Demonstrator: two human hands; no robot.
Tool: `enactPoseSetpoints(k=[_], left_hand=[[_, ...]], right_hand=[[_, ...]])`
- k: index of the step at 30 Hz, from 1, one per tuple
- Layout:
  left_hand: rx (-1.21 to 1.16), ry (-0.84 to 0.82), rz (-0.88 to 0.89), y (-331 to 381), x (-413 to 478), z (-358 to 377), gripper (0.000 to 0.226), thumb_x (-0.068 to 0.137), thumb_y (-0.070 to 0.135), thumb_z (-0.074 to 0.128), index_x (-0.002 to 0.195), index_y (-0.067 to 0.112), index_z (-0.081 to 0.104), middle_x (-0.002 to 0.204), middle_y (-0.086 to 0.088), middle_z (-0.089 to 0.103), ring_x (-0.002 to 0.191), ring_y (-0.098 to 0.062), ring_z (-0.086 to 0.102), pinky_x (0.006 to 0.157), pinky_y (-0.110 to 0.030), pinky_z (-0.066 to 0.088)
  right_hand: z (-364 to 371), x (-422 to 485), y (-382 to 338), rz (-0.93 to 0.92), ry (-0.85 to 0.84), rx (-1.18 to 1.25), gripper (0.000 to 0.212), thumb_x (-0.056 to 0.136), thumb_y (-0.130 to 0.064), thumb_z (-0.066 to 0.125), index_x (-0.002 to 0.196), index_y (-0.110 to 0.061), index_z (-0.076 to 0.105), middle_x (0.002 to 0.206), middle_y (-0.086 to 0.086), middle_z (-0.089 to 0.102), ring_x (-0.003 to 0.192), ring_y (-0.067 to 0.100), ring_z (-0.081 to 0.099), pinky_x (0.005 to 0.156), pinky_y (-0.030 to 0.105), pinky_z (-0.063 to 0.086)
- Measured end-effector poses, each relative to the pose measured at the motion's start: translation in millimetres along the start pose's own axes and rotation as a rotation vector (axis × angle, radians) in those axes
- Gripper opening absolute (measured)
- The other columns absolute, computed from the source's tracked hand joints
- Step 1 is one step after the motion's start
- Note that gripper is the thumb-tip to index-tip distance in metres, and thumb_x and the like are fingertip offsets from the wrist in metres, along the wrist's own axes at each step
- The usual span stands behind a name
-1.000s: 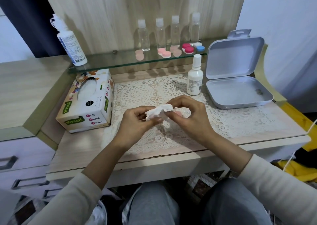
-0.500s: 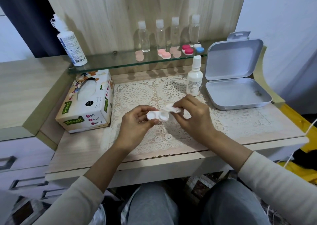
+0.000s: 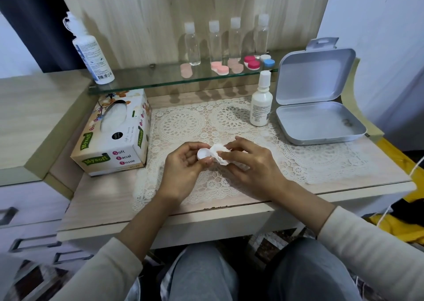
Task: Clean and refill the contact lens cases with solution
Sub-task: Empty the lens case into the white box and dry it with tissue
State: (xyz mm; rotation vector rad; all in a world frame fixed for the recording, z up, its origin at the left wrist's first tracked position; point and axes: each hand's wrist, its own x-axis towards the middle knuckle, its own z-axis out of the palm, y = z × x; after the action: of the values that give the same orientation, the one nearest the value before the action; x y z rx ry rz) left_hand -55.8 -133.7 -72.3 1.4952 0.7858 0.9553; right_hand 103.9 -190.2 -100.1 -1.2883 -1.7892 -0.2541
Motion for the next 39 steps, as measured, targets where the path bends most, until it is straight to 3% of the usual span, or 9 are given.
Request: enactPoseSetpoints(k=[2,6,11,15,21,25,29,35,39], left_hand=[[0.004,-0.022,-0.005,-0.4,-0.3,-0.7,0.026,0.075,-0.011,0.064,0.089,0.01,0.061,0.091,-0.003,0.067,0.082,-0.003,0.066,0.072,-0.017,0.053],[0.055,-0.048,0.016,0.2,1.6,-3.8,0.027,0.072,-0.006,0.069,0.087,0.015,0.064,0.091,-0.001,0.068,0.083,-0.006,0.067,0.074,-0.018,0.053],[0.194,-0.033,0.096,0.1,5.4,-8.6,0.038,0.06,0.01,0.075,0.096,0.021,0.068,0.092,0.002,0.066,0.076,-0.006,0.065,0.072,-0.019,0.055],[0.261,-0.011,0.156,-6.0,5.4,-10.6,0.044,0.068,-0.007,0.072,0.107,0.011,0.063,0.091,0.001,0.066,0.076,-0.003,0.065,0.073,-0.015,0.053],[0.35,0.028,0.288,-14.4,1.8,-8.1,0.04,0.068,-0.004,0.074,0.104,0.013,0.065,0.088,0.006,0.066,0.077,0.0,0.065,0.073,-0.01,0.05],[0.312,0.054,0.29,-16.2,2.1,-10.0,0.039,0.068,-0.002,0.074,0.101,0.016,0.064,0.087,0.004,0.067,0.077,-0.009,0.067,0.074,-0.015,0.052],[0.293,0.043,0.293,-17.2,1.7,-9.9,0.037,0.068,-0.001,0.074,0.098,0.019,0.065,0.089,0.004,0.067,0.079,-0.011,0.067,0.075,-0.019,0.053],[0.289,0.025,0.301,-17.3,2.2,-9.2,0.037,0.068,-0.001,0.074,0.1,0.016,0.065,0.089,0.004,0.066,0.079,-0.009,0.066,0.075,-0.018,0.052],[0.233,0.037,0.256,-16.2,1.6,-9.7,0.037,0.067,0.001,0.074,0.096,0.024,0.064,0.09,0.003,0.067,0.079,-0.01,0.067,0.075,-0.019,0.053]], right_hand=[[2.0,0.2,0.7,-0.014,0.024,-0.011,0.02,0.066,-0.005,0.08,0.084,-0.002,0.073,0.083,0.018,0.064,0.066,0.026,0.063,0.058,0.034,0.051],[4.6,0.5,3.2,-0.02,0.058,-0.026,0.019,0.067,0.0,0.078,0.085,0.001,0.072,0.084,0.021,0.064,0.064,0.026,0.063,0.09,0.037,0.047],[4.1,1.3,4.6,-0.024,0.096,-0.023,0.015,0.073,0.004,0.07,0.088,0.003,0.071,0.086,0.022,0.063,0.064,0.025,0.062,0.107,0.036,0.035],[2.1,1.4,6.5,-0.037,0.057,-0.014,0.015,0.076,-0.005,0.069,0.089,0.003,0.07,0.086,0.022,0.063,0.067,0.023,0.062,0.109,0.038,0.033],[0.3,0.2,7.3,-0.061,-0.001,-0.053,0.021,0.08,-0.018,0.067,0.08,0.004,0.068,0.081,0.019,0.062,0.069,0.025,0.063,0.102,0.047,0.039],[2.9,-0.4,8.5,-0.069,0.011,-0.097,0.02,0.075,-0.015,0.074,0.085,0.001,0.071,0.087,0.021,0.068,0.079,0.025,0.068,0.099,0.051,0.042],[3.1,0.9,11.4,-0.108,0.029,-0.092,0.015,0.068,-0.005,0.077,0.081,0.001,0.072,0.078,0.017,0.07,0.069,0.023,0.068,0.097,0.054,0.042],[2.6,0.6,11.3,-0.106,0.032,-0.094,0.018,0.066,-0.004,0.081,0.075,0.002,0.068,0.075,0.014,0.069,0.066,0.023,0.067,0.099,0.052,0.041],[3.8,0.2,11.0,-0.11,0.055,-0.115,0.015,0.075,-0.01,0.075,0.083,0.002,0.07,0.08,0.014,0.07,0.071,0.021,0.067,0.101,0.049,0.04]])
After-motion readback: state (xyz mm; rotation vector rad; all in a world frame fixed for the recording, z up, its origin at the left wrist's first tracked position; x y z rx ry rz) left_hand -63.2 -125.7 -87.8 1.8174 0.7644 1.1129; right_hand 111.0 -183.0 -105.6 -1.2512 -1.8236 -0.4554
